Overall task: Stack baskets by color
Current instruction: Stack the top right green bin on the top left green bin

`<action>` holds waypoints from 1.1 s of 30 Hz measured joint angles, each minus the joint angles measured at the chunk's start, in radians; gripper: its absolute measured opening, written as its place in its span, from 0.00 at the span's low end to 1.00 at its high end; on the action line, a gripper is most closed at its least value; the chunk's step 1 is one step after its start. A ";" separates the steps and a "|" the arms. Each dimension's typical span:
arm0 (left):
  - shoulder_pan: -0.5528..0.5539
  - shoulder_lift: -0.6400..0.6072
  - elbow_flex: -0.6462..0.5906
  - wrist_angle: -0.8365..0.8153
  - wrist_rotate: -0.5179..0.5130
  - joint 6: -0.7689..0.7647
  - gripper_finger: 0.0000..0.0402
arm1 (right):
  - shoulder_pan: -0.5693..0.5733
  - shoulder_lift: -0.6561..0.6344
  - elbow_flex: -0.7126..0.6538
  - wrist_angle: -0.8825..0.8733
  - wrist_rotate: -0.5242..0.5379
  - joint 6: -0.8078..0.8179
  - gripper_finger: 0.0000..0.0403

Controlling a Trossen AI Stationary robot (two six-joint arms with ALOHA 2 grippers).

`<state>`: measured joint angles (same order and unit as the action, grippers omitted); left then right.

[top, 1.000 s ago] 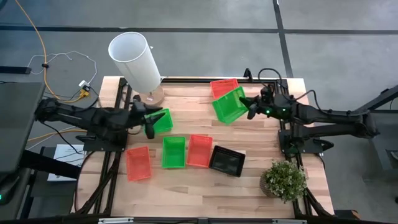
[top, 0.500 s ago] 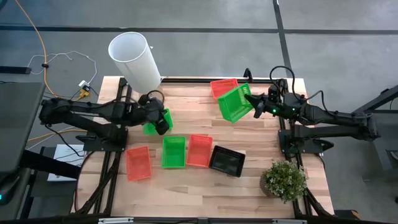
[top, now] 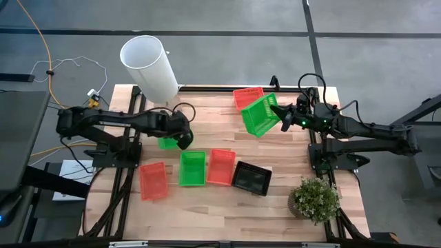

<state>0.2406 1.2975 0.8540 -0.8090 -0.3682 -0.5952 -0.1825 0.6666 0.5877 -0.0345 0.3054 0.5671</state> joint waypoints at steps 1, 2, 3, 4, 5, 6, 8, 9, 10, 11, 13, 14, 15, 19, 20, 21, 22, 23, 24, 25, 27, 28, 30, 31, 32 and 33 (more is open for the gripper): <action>0.010 0.020 -0.004 0.000 0.023 -0.011 0.00 | 0.000 0.000 0.000 0.000 0.000 0.000 0.00; 0.020 0.040 -0.006 0.000 0.045 -0.022 0.00 | 0.000 0.000 0.000 0.000 -0.001 0.000 0.00; 0.030 0.062 -0.006 0.001 0.062 -0.032 0.00 | 0.000 0.000 0.000 0.000 -0.002 0.000 0.00; 0.037 0.081 -0.006 0.007 0.074 -0.038 0.00 | 0.000 0.000 0.000 0.000 -0.002 0.000 0.00; 0.044 0.098 -0.006 0.019 0.077 -0.039 0.00 | 0.000 0.000 0.000 0.000 -0.002 0.000 0.00; 0.049 0.114 -0.006 0.042 0.076 -0.037 0.00 | 0.000 0.000 0.000 0.000 -0.002 0.000 0.00; 0.061 0.145 -0.006 0.088 0.081 -0.023 0.00 | 0.000 0.000 0.000 0.000 -0.002 0.000 0.00; 0.068 0.163 -0.006 0.108 0.093 -0.017 0.00 | 0.000 0.000 0.000 0.000 -0.002 0.000 0.00; 0.074 0.182 -0.006 0.129 0.113 -0.010 0.00 | 0.000 0.000 0.000 0.000 -0.002 0.000 0.00; 0.079 0.200 -0.006 0.140 0.130 -0.007 0.00 | 0.000 0.000 0.000 0.000 -0.003 0.000 0.00; 0.089 0.232 -0.006 0.154 0.155 -0.008 0.00 | 0.000 0.000 0.000 0.000 -0.010 -0.001 0.00; 0.089 0.247 -0.006 0.170 0.166 -0.016 0.00 | 0.000 0.000 0.000 0.000 -0.011 -0.003 0.00; 0.089 0.259 -0.006 0.181 0.178 -0.025 0.00 | 0.000 0.000 0.000 0.000 -0.015 -0.003 0.00; 0.066 0.281 -0.006 0.281 0.236 -0.054 0.00 | 0.000 0.000 0.000 0.000 -0.018 -0.006 0.00; 0.055 0.283 -0.006 0.300 0.242 -0.067 0.00 | 0.000 0.000 0.000 0.000 -0.018 -0.007 0.00; 0.044 0.283 -0.007 0.319 0.244 -0.080 0.00 | 0.000 0.000 0.000 0.000 -0.018 -0.008 0.00; 0.033 0.283 -0.007 0.345 0.244 -0.091 0.00 | 0.000 0.000 0.000 0.000 -0.018 -0.007 0.00; 0.021 0.283 -0.006 0.370 0.244 -0.104 0.00 | 0.000 0.000 0.000 0.000 -0.018 -0.007 0.00; 0.010 0.283 -0.006 0.389 0.244 -0.113 0.00 | 0.000 0.000 0.000 0.000 -0.018 -0.008 0.00; -0.002 0.283 -0.006 0.413 0.244 -0.118 0.00 | 0.000 0.000 0.000 0.000 -0.018 -0.008 0.00; -0.024 0.283 -0.006 0.472 0.244 -0.119 0.00 | 0.000 0.000 0.000 0.000 -0.018 -0.010 0.00; -0.033 0.283 -0.006 0.496 0.244 -0.120 0.00 | 0.000 0.000 0.000 0.000 -0.018 -0.011 0.00; -0.044 0.283 -0.006 0.525 0.242 -0.120 0.00 | 0.000 0.000 0.000 0.000 -0.018 -0.011 0.00; -0.048 0.283 -0.004 0.535 0.237 -0.120 0.00 | 0.000 0.000 0.000 0.000 -0.018 -0.011 0.00; -0.048 0.282 0.002 0.536 0.235 -0.119 0.00 | 0.000 0.000 0.000 0.000 -0.019 -0.011 0.00; -0.048 0.275 0.010 0.535 0.232 -0.110 0.00 | 0.000 0.000 0.000 0.000 -0.022 -0.010 0.00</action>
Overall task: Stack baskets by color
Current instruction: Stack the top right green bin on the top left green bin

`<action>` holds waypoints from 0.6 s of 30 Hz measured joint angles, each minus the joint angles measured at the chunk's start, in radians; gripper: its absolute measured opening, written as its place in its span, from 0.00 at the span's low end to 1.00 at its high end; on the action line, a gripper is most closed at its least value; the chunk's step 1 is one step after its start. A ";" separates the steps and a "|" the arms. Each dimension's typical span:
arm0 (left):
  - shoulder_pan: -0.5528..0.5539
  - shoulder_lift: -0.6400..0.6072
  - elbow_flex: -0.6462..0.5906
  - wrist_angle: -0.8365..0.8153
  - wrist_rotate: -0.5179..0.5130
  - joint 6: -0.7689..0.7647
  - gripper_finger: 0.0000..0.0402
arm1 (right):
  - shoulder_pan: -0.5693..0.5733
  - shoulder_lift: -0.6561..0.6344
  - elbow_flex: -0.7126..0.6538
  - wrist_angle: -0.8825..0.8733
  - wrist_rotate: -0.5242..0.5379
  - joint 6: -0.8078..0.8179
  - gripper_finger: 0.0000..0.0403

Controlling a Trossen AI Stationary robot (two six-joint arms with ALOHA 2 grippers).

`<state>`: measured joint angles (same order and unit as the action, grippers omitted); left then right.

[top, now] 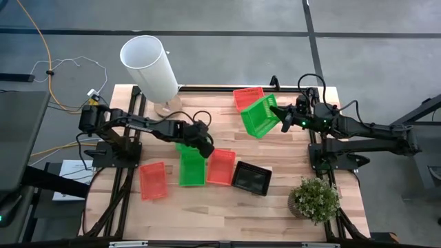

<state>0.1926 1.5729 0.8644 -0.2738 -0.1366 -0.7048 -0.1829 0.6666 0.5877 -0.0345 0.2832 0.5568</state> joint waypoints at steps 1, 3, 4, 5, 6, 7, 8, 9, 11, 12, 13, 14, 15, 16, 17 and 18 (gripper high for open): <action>0.001 -0.011 0.013 -0.001 -0.005 0.019 0.00 | 0.000 0.000 0.000 0.000 -0.003 0.004 0.00; 0.005 -0.036 0.039 0.006 -0.019 0.065 0.00 | 0.000 0.000 0.000 0.000 -0.004 0.010 0.00; 0.009 -0.055 0.048 0.004 -0.030 0.088 0.00 | 0.000 0.001 0.000 0.000 -0.008 0.011 0.00; 0.013 -0.078 0.057 0.000 -0.037 0.112 0.00 | 0.000 0.001 0.000 0.000 -0.012 0.013 0.00; 0.017 -0.104 0.067 0.000 -0.044 0.136 0.00 | 0.000 0.001 0.000 0.001 -0.014 0.019 0.00; 0.020 -0.136 0.075 0.003 -0.049 0.157 0.00 | 0.000 0.001 0.000 0.001 -0.014 0.021 0.00; 0.024 -0.176 0.078 0.006 -0.054 0.185 0.00 | 0.000 0.001 0.000 0.001 -0.012 0.022 0.00; 0.024 -0.217 0.078 0.012 -0.058 0.216 0.00 | 0.000 0.002 0.000 0.001 -0.010 0.027 0.00; 0.018 -0.308 0.078 0.016 -0.089 0.282 0.00 | 0.000 0.012 0.000 0.002 -0.006 0.053 0.00; 0.008 -0.358 0.078 0.017 -0.118 0.316 0.00 | 0.000 0.020 0.000 0.002 -0.006 0.068 0.00; -0.005 -0.406 0.078 0.018 -0.151 0.349 0.00 | 0.001 0.031 0.000 0.004 -0.006 0.074 0.00; -0.020 -0.454 0.077 0.022 -0.186 0.384 0.00 | 0.002 0.047 0.000 0.010 -0.007 0.082 0.00; -0.037 -0.502 0.067 0.036 -0.219 0.413 0.00 | 0.006 0.067 0.000 0.024 -0.007 0.095 0.00; -0.055 -0.553 0.050 0.052 -0.248 0.440 0.00 | 0.013 0.089 0.000 0.043 -0.006 0.103 0.00; -0.073 -0.600 0.032 0.067 -0.277 0.459 0.00 | 0.021 0.115 0.000 0.068 -0.004 0.112 0.00; -0.091 -0.649 0.011 0.081 -0.306 0.471 0.00 | 0.029 0.145 0.001 0.103 -0.003 0.118 0.00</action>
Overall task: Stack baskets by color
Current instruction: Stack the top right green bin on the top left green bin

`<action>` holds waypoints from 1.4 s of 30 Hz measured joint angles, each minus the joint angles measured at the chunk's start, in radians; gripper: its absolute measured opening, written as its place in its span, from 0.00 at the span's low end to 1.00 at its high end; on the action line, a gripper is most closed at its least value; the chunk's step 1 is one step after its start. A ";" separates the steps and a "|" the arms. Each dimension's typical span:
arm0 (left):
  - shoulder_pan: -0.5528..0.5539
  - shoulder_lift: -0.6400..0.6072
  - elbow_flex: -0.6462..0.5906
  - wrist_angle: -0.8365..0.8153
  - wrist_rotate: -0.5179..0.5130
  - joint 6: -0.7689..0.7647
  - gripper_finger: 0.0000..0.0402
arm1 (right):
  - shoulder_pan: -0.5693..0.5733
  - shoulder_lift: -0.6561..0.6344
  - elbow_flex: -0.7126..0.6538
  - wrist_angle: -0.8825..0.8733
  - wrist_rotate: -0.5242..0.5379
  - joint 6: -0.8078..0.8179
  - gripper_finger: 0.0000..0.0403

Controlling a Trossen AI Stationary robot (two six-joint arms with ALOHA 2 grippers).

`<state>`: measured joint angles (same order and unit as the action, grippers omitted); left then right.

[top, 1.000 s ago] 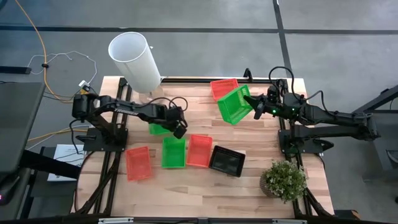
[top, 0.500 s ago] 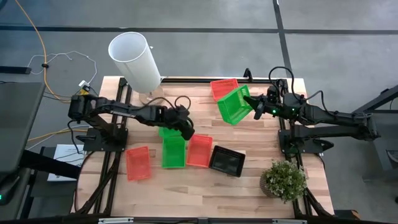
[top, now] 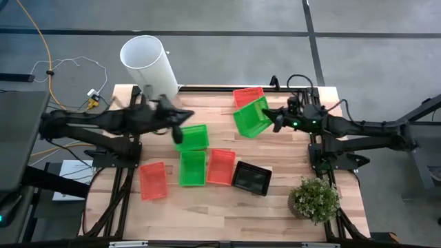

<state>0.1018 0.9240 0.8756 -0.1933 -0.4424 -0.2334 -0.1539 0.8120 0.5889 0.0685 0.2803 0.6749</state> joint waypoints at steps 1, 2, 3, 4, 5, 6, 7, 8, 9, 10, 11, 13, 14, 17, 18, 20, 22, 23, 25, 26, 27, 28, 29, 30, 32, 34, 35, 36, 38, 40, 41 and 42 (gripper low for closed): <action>-0.019 -0.050 -0.025 0.007 -0.028 0.008 0.00 | 0.008 0.035 0.012 0.016 0.002 0.011 0.00; -0.038 -0.102 -0.049 0.017 -0.055 0.011 0.00 | 0.018 0.076 0.030 0.021 0.012 0.028 0.00; -0.055 -0.151 -0.068 0.031 -0.078 0.016 0.00 | 0.025 0.120 0.050 0.021 0.025 0.044 0.00; -0.074 -0.196 -0.085 0.042 -0.097 0.020 0.00 | 0.033 0.165 0.071 0.018 0.040 0.059 0.00; -0.090 -0.237 -0.101 0.043 -0.114 0.020 0.00 | 0.040 0.214 0.097 0.018 0.049 0.077 0.00; -0.104 -0.275 -0.111 0.040 -0.129 0.021 0.00 | 0.045 0.262 0.123 0.019 0.054 0.095 0.00; -0.115 -0.304 -0.115 0.035 -0.143 0.021 0.00 | 0.049 0.308 0.149 0.019 0.060 0.116 0.00; -0.122 -0.330 -0.115 0.031 -0.158 0.027 0.00 | 0.054 0.356 0.176 0.021 0.060 0.142 0.00; -0.129 -0.350 -0.115 0.030 -0.168 0.037 0.00 | 0.058 0.403 0.200 0.025 0.061 0.172 0.00; -0.132 -0.366 -0.115 0.032 -0.180 0.054 0.00 | 0.062 0.449 0.223 0.031 0.065 0.203 0.00; -0.135 -0.381 -0.116 0.037 -0.188 0.071 0.00 | 0.068 0.493 0.243 0.049 0.071 0.232 0.00; -0.137 -0.402 -0.116 0.040 -0.201 0.090 0.00 | 0.083 0.580 0.279 0.111 0.084 0.285 0.00; -0.137 -0.407 -0.116 0.042 -0.203 0.091 0.00 | 0.090 0.622 0.295 0.150 0.086 0.311 0.00; -0.136 -0.411 -0.116 0.041 -0.202 0.090 0.00 | 0.111 0.745 0.341 0.255 0.086 0.378 0.00; -0.136 -0.410 -0.116 0.041 -0.201 0.090 0.00 | 0.118 0.783 0.358 0.280 0.086 0.399 0.00; -0.136 -0.403 -0.116 0.042 -0.201 0.089 0.00 | 0.131 0.861 0.399 0.315 0.086 0.435 0.00; -0.136 -0.394 -0.116 0.041 -0.201 0.089 0.00 | 0.142 0.933 0.444 0.319 0.087 0.468 0.00; -0.136 -0.389 -0.116 0.041 -0.200 0.089 0.00 | 0.147 0.968 0.466 0.318 0.088 0.479 0.00; -0.136 -0.381 -0.116 0.041 -0.199 0.088 0.00 | 0.151 1.034 0.508 0.317 0.099 0.500 0.00; -0.136 -0.378 -0.116 0.041 -0.198 0.088 0.00 | 0.151 1.063 0.529 0.317 0.104 0.506 0.00; -0.136 -0.376 -0.116 0.041 -0.198 0.088 0.00 | 0.151 1.089 0.547 0.317 0.107 0.514 0.00; -0.136 -0.373 -0.116 0.041 -0.198 0.088 0.00 | 0.150 1.115 0.565 0.317 0.113 0.521 0.00; -0.136 -0.371 -0.116 0.041 -0.198 0.088 0.00 | 0.148 1.139 0.581 0.317 0.113 0.524 0.00; -0.136 -0.371 -0.116 0.041 -0.198 0.088 0.00 | 0.147 1.160 0.596 0.310 0.113 0.525 0.00; -0.136 -0.371 -0.116 0.041 -0.198 0.088 0.00 | 0.141 1.196 0.621 0.301 0.111 0.525 0.00; -0.136 -0.371 -0.116 0.041 -0.198 0.081 0.00 | 0.140 1.217 0.638 0.282 0.109 0.525 0.00; -0.136 -0.371 -0.116 0.041 -0.198 0.079 0.00 | 0.140 1.224 0.646 0.266 0.112 0.525 0.00; -0.136 -0.373 -0.116 0.041 -0.198 0.079 0.00 | 0.140 1.227 0.655 0.244 0.112 0.525 0.00; -0.136 -0.373 -0.116 0.041 -0.198 0.079 0.00 | 0.141 1.226 0.664 0.183 0.132 0.522 0.00; -0.136 -0.372 -0.116 0.041 -0.198 0.079 0.00 | 0.141 1.226 0.674 0.121 0.159 0.507 0.00; -0.136 -0.372 -0.116 0.041 -0.198 0.079 0.00 | 0.141 1.226 0.680 0.097 0.165 0.495 0.00; -0.136 -0.372 -0.116 0.041 -0.198 0.079 0.00 | 0.140 1.226 0.687 0.074 0.168 0.491 0.00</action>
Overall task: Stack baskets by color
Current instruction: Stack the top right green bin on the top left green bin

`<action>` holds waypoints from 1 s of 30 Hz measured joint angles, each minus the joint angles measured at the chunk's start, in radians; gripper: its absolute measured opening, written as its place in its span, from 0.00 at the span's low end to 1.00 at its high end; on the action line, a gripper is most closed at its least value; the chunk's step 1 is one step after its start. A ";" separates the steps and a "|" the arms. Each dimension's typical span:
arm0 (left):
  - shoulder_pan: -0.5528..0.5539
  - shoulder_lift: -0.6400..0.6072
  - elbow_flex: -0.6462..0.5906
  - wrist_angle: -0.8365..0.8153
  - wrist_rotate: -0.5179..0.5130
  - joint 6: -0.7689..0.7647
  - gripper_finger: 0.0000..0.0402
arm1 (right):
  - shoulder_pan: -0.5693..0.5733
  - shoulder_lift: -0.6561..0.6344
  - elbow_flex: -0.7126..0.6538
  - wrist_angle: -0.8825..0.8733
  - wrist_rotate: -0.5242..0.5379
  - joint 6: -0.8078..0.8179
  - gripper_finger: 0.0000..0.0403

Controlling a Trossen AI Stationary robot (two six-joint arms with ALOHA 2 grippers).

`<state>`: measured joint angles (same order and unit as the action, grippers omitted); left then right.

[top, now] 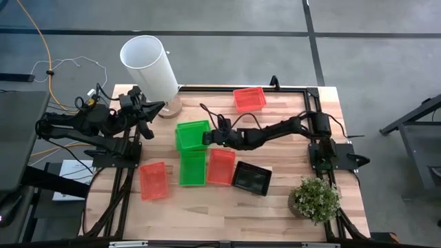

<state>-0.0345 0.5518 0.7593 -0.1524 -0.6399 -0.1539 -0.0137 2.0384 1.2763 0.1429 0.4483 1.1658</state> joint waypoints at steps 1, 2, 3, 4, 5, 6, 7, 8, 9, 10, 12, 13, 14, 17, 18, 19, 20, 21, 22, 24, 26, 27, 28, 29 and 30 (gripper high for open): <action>0.000 0.000 0.000 0.000 0.000 0.000 0.00 | -0.002 0.000 0.005 -0.018 0.001 -0.003 0.00; 0.000 0.000 0.000 0.000 0.000 0.000 0.00 | -0.004 0.000 0.008 -0.039 0.001 -0.005 0.00; 0.000 0.000 0.000 0.000 0.000 0.000 0.00 | -0.005 0.000 0.008 -0.055 0.003 -0.012 0.00; 0.000 0.000 0.000 0.000 0.000 0.000 0.00 | -0.005 0.000 0.008 -0.069 0.008 -0.017 0.00; 0.000 0.000 0.000 0.000 0.000 -0.001 0.00 | -0.005 0.000 0.008 -0.078 0.012 -0.021 0.00; 0.000 0.000 0.000 0.000 0.000 -0.001 0.00 | -0.006 -0.002 0.008 -0.085 0.013 -0.020 0.00; 0.000 0.000 0.000 0.000 0.000 0.000 0.00 | -0.008 -0.005 0.008 -0.091 0.014 -0.021 0.00; 0.000 0.000 0.000 0.000 0.000 0.000 0.00 | -0.011 -0.008 0.008 -0.101 0.015 -0.021 0.00; 0.000 0.000 0.000 0.000 0.000 0.000 0.00 | -0.013 -0.012 0.008 -0.119 0.014 -0.022 0.00; 0.000 0.000 0.000 0.000 0.000 0.000 0.00 | -0.014 -0.015 0.008 -0.141 0.015 -0.024 0.00; 0.000 0.000 0.000 0.000 0.000 0.000 0.00 | -0.017 -0.020 0.008 -0.165 0.027 -0.048 0.00; 0.000 0.000 0.000 0.000 0.000 0.000 0.00 | -0.020 -0.028 0.007 -0.186 0.030 -0.066 0.00; 0.000 0.000 0.000 0.000 0.000 0.000 0.00 | -0.023 -0.033 0.007 -0.193 0.036 -0.081 0.00; 0.000 0.000 0.000 0.000 0.000 0.000 0.00 | -0.032 -0.058 0.007 -0.239 0.037 -0.129 0.00; 0.000 0.000 0.000 0.000 0.000 0.000 0.00 | -0.035 -0.066 0.007 -0.244 0.039 -0.150 0.00; 0.000 0.000 0.000 0.000 0.000 0.000 0.00 | -0.038 -0.073 0.007 -0.256 0.047 -0.171 0.00; 0.000 0.000 0.000 0.000 0.000 0.000 0.00 | -0.039 -0.085 0.007 -0.272 0.050 -0.196 0.00; 0.000 0.000 0.000 0.000 0.000 0.000 0.00 | -0.044 -0.093 0.007 -0.286 0.048 -0.221 0.00; 0.000 0.000 0.000 0.000 0.000 0.000 0.00 | -0.047 -0.097 0.007 -0.288 0.047 -0.238 0.00; 0.000 0.000 0.000 0.000 0.000 0.000 0.00 | -0.052 -0.104 0.007 -0.326 0.031 -0.260 0.00; 0.000 0.000 0.000 0.000 0.000 0.000 0.00 | -0.054 -0.104 0.007 -0.343 0.022 -0.269 0.00; 0.000 0.000 0.000 0.000 0.000 0.000 0.00 | -0.053 -0.104 0.007 -0.355 0.022 -0.269 0.00; 0.000 0.000 0.000 -0.001 0.000 0.000 0.00 | -0.053 -0.104 0.007 -0.362 0.020 -0.276 0.00; 0.000 0.000 0.000 -0.001 0.000 0.000 0.00 | -0.053 -0.104 0.007 -0.371 0.018 -0.282 0.00; 0.000 0.000 0.000 -0.002 0.000 0.000 0.00 | -0.053 -0.104 0.007 -0.380 0.018 -0.285 0.00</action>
<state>-0.0341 0.5518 0.7589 -0.1539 -0.6396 -0.1539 -0.0662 1.9343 1.2835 -0.2374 0.4660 0.8806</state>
